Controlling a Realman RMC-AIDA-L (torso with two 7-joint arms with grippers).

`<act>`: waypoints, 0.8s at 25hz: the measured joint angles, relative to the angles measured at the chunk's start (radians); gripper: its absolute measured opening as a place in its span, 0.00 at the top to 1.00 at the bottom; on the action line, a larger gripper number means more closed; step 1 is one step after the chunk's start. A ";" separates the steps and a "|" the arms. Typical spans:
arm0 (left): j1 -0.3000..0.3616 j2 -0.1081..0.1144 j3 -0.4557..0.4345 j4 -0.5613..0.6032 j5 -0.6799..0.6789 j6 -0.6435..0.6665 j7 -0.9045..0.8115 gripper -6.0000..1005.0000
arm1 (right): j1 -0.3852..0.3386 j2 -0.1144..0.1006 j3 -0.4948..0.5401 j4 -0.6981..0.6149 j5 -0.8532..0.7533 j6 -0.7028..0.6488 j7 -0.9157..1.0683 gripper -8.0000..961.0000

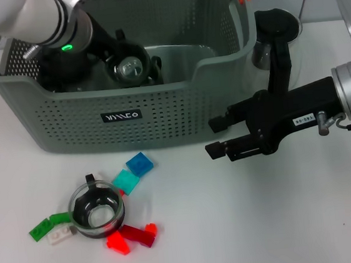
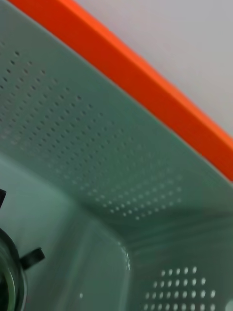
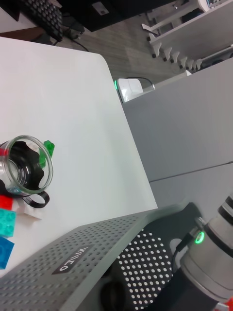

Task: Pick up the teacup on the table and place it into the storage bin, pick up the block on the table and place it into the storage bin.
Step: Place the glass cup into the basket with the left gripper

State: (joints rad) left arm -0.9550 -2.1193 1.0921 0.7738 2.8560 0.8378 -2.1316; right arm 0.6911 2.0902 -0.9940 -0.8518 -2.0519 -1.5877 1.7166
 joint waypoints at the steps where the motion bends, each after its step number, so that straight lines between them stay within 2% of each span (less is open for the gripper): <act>1: 0.000 -0.003 0.005 0.000 0.000 0.000 0.000 0.95 | -0.002 -0.001 0.000 0.001 0.001 0.000 -0.001 0.36; 14: -0.007 -0.013 -0.033 0.006 -0.012 0.024 -0.014 0.94 | -0.008 -0.004 0.002 0.005 0.009 -0.001 -0.002 0.36; 17: 0.004 -0.018 -0.067 0.048 -0.036 0.049 -0.013 0.75 | -0.009 -0.003 0.002 0.006 0.009 -0.002 -0.002 0.36; 20: 0.054 -0.018 -0.108 0.181 -0.135 0.152 -0.003 0.61 | -0.010 -0.004 0.004 0.006 0.009 -0.003 -0.002 0.36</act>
State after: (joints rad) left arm -0.9009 -2.1375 0.9841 0.9549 2.7206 0.9893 -2.1344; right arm 0.6814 2.0865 -0.9902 -0.8460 -2.0430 -1.5903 1.7149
